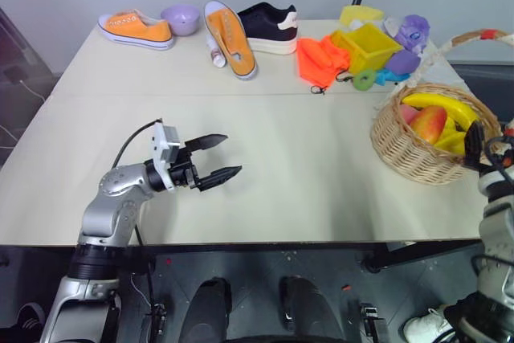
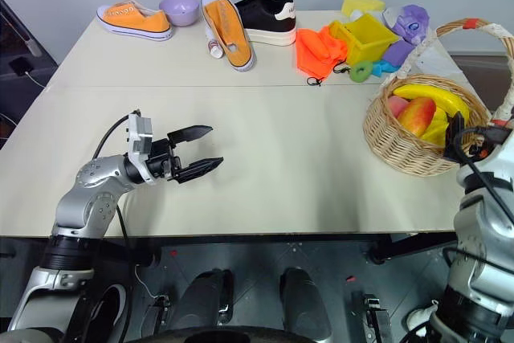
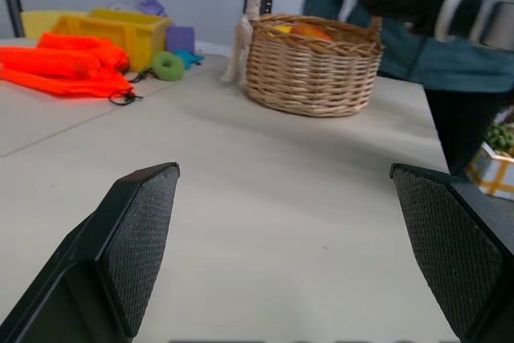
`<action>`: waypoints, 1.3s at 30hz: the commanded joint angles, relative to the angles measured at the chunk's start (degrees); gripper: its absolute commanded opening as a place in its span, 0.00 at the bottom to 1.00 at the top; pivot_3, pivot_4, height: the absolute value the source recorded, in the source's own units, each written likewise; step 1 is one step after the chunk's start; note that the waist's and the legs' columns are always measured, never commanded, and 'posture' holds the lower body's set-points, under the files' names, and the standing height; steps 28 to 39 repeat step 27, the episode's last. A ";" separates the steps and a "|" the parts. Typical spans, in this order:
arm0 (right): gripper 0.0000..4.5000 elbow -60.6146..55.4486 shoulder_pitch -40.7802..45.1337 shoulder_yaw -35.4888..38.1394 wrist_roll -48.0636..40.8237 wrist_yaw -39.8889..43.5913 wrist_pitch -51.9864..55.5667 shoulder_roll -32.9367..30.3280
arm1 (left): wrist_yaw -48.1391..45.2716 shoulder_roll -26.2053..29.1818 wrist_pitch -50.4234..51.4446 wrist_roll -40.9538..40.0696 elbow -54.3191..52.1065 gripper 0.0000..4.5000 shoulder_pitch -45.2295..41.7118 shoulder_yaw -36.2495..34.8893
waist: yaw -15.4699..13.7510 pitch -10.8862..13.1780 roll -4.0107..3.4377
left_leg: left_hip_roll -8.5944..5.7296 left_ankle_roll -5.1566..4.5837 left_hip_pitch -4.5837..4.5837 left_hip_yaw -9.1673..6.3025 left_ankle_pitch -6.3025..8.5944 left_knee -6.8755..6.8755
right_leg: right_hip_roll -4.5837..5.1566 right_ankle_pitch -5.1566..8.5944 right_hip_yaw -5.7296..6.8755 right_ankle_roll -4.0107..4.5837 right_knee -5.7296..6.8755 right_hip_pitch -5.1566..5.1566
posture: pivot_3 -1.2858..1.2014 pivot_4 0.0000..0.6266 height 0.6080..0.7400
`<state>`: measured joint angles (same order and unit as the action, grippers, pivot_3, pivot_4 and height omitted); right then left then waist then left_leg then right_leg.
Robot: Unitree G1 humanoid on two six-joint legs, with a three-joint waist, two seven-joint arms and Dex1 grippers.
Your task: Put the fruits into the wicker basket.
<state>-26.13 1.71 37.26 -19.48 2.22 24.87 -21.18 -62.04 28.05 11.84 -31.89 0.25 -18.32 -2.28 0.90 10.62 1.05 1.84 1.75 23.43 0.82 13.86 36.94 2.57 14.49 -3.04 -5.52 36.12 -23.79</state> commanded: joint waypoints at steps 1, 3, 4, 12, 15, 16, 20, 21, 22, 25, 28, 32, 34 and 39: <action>0.99 -10.19 -4.62 -3.05 -1.12 2.56 -7.04 3.92 | 1.84 0.43 -1.54 0.27 -2.38 1.00 1.59 -2.73 | 0.13 0.00 0.00 | 0.00 -0.01 0.00 0.00 0.01 -0.02 | 0.00 0.01 0.00 -0.01 0.00 0.00 | 0.52 0.24 1.00; 0.99 -12.11 -7.38 -8.67 1.57 4.47 -10.05 5.25 | 4.96 0.77 -0.30 1.09 -2.74 1.00 2.59 -3.86 | 0.43 -0.01 -0.02 | 0.02 -0.01 -0.03 -0.01 0.01 -0.02 | -0.01 0.01 0.00 -0.01 0.01 -0.01 | 0.52 0.24 1.00; 0.99 -12.23 -8.13 -10.87 2.78 5.36 -11.20 5.28 | 6.48 1.03 0.96 1.42 -2.87 1.00 2.82 -3.98 | 0.50 -0.01 -0.02 | 0.02 -0.01 -0.05 0.00 0.01 -0.01 | 0.00 0.01 0.00 -0.01 0.02 0.01 | 0.52 0.24 1.00; 0.99 1.50 2.53 -30.98 -1.84 28.46 -10.92 -1.54 | 23.56 0.41 -3.76 7.91 -3.73 1.00 7.19 -13.15 | 1.30 -0.01 0.01 | 0.04 -0.01 -0.18 0.02 0.01 0.13 | 0.08 -0.04 0.02 0.08 0.01 0.19 | 0.52 0.24 1.00; 0.99 6.51 5.32 -33.85 -2.97 36.23 -13.61 -4.40 | 27.73 -0.13 -4.87 7.44 -2.77 1.00 7.98 -17.46 | 0.89 0.00 0.06 | 0.04 -0.01 -0.12 -0.03 0.01 0.06 | 0.08 -0.01 0.09 0.03 -0.02 0.16 | 0.52 0.24 1.00; 0.99 8.10 6.37 -34.04 -3.56 37.44 -13.95 -4.51 | 29.21 -0.15 -5.12 8.00 -2.27 1.00 8.38 -18.59 | 0.61 -0.01 0.07 | 0.04 -0.02 -0.09 -0.12 0.01 0.05 | 0.06 0.00 0.15 0.00 -0.01 0.15 | 0.52 0.24 1.00; 0.99 15.13 9.93 -35.74 -1.82 43.06 -17.40 -6.06 | 32.31 0.44 -5.24 8.72 -2.97 1.00 11.71 -21.91 | 0.13 0.00 0.07 | 0.03 -0.04 -0.09 -0.12 0.03 0.04 | 0.04 -0.05 0.16 -0.09 -0.01 0.14 | 0.52 0.24 1.00; 0.99 16.14 10.61 -35.85 -2.08 43.79 -17.75 -5.90 | 32.76 0.66 -5.11 8.72 -3.30 1.00 12.33 -22.43 | -0.09 0.01 0.09 | 0.03 -0.04 -0.09 -0.10 0.03 0.04 | 0.05 -0.03 0.16 -0.06 -0.02 0.14 | 0.52 0.24 1.00; 0.99 17.02 11.24 -36.23 -2.06 44.60 -18.05 -5.88 | 33.32 0.53 -5.30 8.40 -3.71 1.00 12.80 -23.14 | -0.10 0.01 0.11 | 0.02 -0.04 -0.08 -0.10 0.03 0.05 | 0.07 -0.01 0.16 -0.01 -0.02 0.15 | 0.52 0.24 1.00; 0.99 19.04 12.58 -37.29 -1.41 46.18 -19.29 -5.65 | 34.42 0.52 -5.88 8.76 -5.17 1.00 14.26 -23.89 | -0.15 0.00 0.13 | 0.02 -0.03 -0.08 -0.10 0.03 0.10 | 0.08 -0.01 0.16 0.01 -0.01 0.17 | 0.52 0.24 1.00; 0.99 20.05 13.26 -37.58 -1.29 46.86 -19.69 -5.63 | 34.95 0.32 -5.87 8.78 -5.89 1.00 15.00 -24.00 | -0.17 -0.01 0.15 | 0.02 -0.03 -0.08 -0.09 0.03 0.12 | 0.10 -0.01 0.16 0.01 -0.01 0.19 | 0.52 0.24 1.00; 0.99 20.05 13.26 -37.58 -1.29 46.86 -19.69 -5.63 | 34.95 0.32 -5.87 8.78 -5.89 1.00 15.00 -24.00 | -0.17 -0.01 0.15 | 0.02 -0.03 -0.08 -0.09 0.03 0.12 | 0.10 -0.01 0.16 0.01 -0.01 0.19 | 0.52 0.24 1.00; 0.99 20.05 13.26 -37.58 -1.29 46.86 -19.69 -5.63 | 34.95 0.32 -5.87 8.78 -5.89 1.00 15.00 -24.00 | -0.17 -0.01 0.15 | 0.02 -0.03 -0.08 -0.09 0.03 0.12 | 0.10 -0.01 0.16 0.01 -0.01 0.19 | 0.52 0.24 1.00; 0.99 20.05 13.26 -37.58 -1.29 46.86 -19.69 -5.63 | 34.95 0.32 -5.87 8.78 -5.89 1.00 15.00 -24.00 | -0.17 -0.01 0.15 | 0.02 -0.03 -0.08 -0.09 0.03 0.12 | 0.10 -0.01 0.16 0.01 -0.01 0.19 | 0.52 0.24 1.00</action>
